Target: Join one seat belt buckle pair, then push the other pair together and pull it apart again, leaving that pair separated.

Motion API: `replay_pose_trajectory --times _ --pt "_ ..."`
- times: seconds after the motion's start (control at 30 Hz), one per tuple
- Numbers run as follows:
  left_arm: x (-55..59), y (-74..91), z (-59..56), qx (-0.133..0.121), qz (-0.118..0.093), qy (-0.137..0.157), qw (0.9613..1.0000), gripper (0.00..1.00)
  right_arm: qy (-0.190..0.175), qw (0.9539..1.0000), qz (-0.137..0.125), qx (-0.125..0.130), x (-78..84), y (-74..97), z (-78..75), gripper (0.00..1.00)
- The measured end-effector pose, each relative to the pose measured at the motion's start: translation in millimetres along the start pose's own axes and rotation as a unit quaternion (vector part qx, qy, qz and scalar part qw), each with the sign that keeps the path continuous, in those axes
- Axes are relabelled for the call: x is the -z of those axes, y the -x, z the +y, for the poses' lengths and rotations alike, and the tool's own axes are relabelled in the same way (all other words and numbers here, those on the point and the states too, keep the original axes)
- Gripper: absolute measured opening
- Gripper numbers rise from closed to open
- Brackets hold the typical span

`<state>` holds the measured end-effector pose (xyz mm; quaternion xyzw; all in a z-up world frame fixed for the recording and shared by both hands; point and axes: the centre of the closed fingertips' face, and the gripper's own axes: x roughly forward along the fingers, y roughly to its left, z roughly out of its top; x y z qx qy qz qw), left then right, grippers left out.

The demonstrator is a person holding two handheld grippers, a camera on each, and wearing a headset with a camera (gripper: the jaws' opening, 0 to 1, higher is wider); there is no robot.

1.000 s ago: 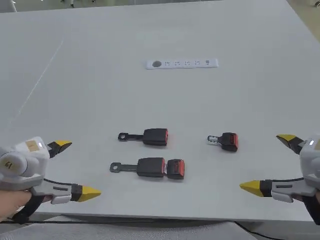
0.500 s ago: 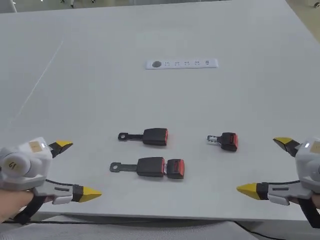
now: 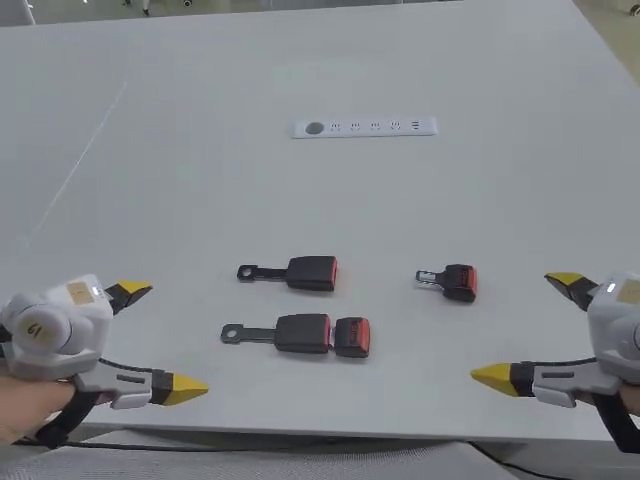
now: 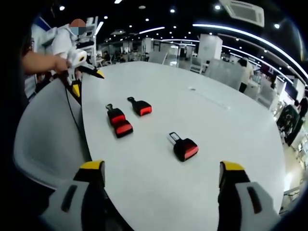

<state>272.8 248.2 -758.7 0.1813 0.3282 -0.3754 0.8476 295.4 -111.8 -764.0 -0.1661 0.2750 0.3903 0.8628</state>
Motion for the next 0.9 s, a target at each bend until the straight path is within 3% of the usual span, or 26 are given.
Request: replay_pose_trajectory --times 0.6,0.9 --pt "2.7 -3.8 -5.3 0.007 0.006 -0.001 1.0000 1.00 -0.005 1.0000 0.003 -0.003 1.7 -4.3 2.3 1.00" --pt "3.9 -3.2 -2.3 0.004 0.006 0.004 1.0000 1.00 -0.006 1.0000 0.004 0.001 0.6 -4.3 0.2 1.00"
